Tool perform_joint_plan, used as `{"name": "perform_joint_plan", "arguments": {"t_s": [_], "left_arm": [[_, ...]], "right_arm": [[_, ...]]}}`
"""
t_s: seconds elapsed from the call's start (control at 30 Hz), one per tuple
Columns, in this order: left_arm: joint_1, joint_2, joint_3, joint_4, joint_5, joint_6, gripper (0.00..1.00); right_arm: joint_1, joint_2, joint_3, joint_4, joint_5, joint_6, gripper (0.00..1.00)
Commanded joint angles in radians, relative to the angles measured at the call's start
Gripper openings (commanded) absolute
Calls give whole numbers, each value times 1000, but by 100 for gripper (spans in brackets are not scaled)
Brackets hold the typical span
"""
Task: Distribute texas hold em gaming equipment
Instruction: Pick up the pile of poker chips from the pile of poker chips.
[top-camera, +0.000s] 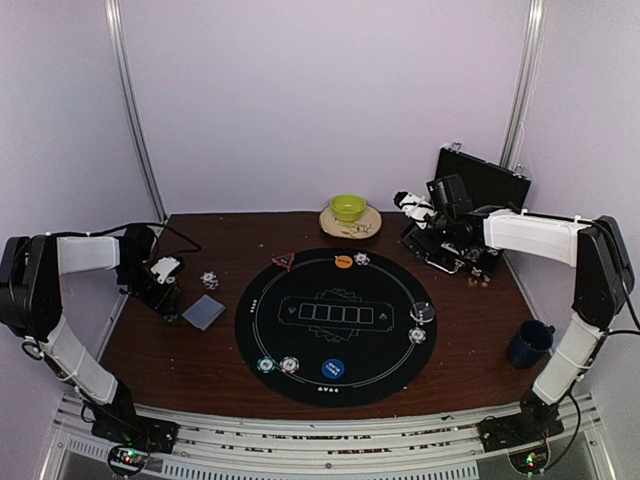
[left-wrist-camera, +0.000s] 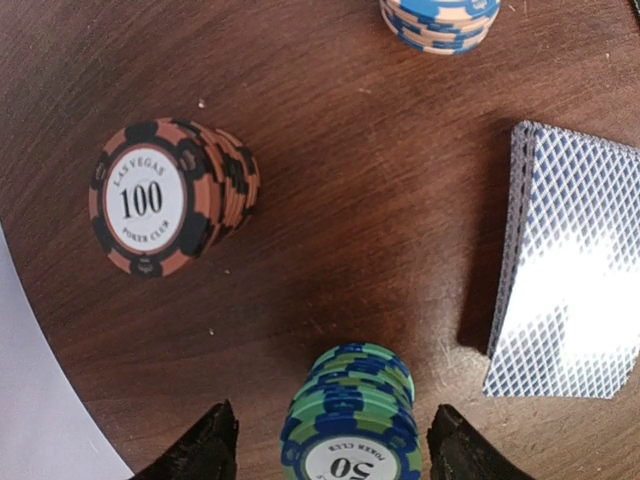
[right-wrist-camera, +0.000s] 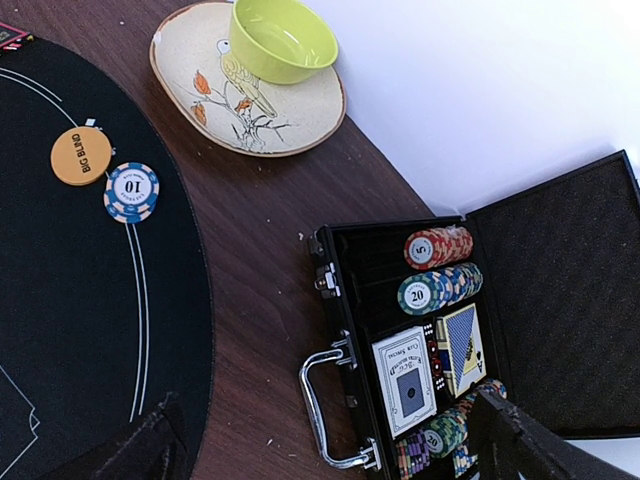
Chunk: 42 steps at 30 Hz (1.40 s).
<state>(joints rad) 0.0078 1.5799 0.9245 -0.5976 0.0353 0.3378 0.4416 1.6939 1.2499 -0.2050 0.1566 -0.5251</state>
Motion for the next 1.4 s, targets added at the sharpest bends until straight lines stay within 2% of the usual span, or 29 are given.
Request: {"name": "perform_joint_plan", "arguments": {"t_s": [0.0, 0.33, 0.53, 0.8, 1.07, 1.27, 1.37], "left_arm": [[10, -26, -11, 29, -11, -6, 66], [10, -59, -5, 16, -1, -5, 55], [11, -44, -14, 16, -5, -2, 52], [10, -34, -21, 15, 0, 2, 55], [11, -30, -20, 13, 9, -2, 52], [11, -32, -20, 14, 7, -3, 41], [9, -32, -21, 15, 6, -4, 39]], "right_arm": [[8, 17, -8, 7, 14, -3, 100], [13, 20, -8, 7, 20, -4, 100], [14, 23, -10, 9, 25, -7, 100], [21, 29, -11, 12, 41, -13, 100], [28, 32, -12, 16, 49, -17, 100], [28, 30, -12, 19, 55, -18, 100], [29, 29, -14, 21, 56, -18, 100]]}}
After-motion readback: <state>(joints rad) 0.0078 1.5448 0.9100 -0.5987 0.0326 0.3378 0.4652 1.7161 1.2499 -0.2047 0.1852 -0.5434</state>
